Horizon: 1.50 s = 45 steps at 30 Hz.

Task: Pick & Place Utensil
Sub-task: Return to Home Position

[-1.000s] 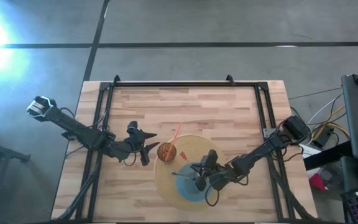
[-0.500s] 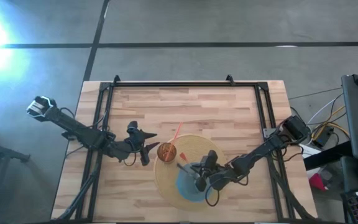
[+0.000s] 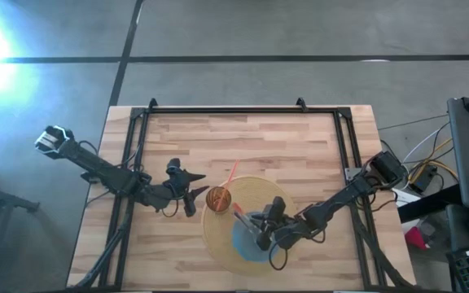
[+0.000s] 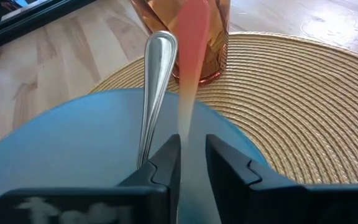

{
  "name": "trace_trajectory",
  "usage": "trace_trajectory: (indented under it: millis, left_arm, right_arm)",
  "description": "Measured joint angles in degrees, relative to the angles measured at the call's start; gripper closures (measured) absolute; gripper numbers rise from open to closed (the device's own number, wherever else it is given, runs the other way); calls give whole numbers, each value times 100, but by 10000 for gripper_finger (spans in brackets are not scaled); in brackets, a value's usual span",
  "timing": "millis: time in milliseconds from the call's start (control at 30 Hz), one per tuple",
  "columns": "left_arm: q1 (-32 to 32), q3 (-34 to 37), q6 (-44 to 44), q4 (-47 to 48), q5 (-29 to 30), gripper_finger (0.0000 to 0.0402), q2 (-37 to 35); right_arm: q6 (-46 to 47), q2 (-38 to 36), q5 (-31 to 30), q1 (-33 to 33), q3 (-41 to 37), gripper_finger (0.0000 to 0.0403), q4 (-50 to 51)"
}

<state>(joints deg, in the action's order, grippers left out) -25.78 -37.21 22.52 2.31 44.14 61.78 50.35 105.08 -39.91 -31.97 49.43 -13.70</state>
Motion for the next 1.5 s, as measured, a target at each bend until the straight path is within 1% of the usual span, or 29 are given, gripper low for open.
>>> trace_trajectory:
  millis: [267,700,900,1067,1167,1267,1367,1500]
  left_arm:
    - [0,0,0,11,1,232,0]
    - [0,0,0,30,-12,232,0]
    - [0,0,0,30,-103,232,0]
    - [3,0,-19,52,-124,233,-145]
    - [17,0,-100,162,-370,245,-457]
    - [19,0,-222,341,-711,268,-876]
    - [52,-2,-371,524,-1023,300,-1339]
    - [210,-2,-505,829,-1617,348,-1946]
  right_arm:
    - [-21,-51,1,-2,0,312,-13]
    - [-345,-228,155,-13,0,334,-12]
    - [-671,-466,266,-13,0,331,20]
    - [-1334,-710,300,-13,0,326,27]
    - [-1856,-909,441,10,2,330,38]
    - [-2340,-1146,623,96,2,339,111]
    - [-2819,-1461,721,207,0,349,391]
    - [-3126,-1959,762,359,-2,365,786]
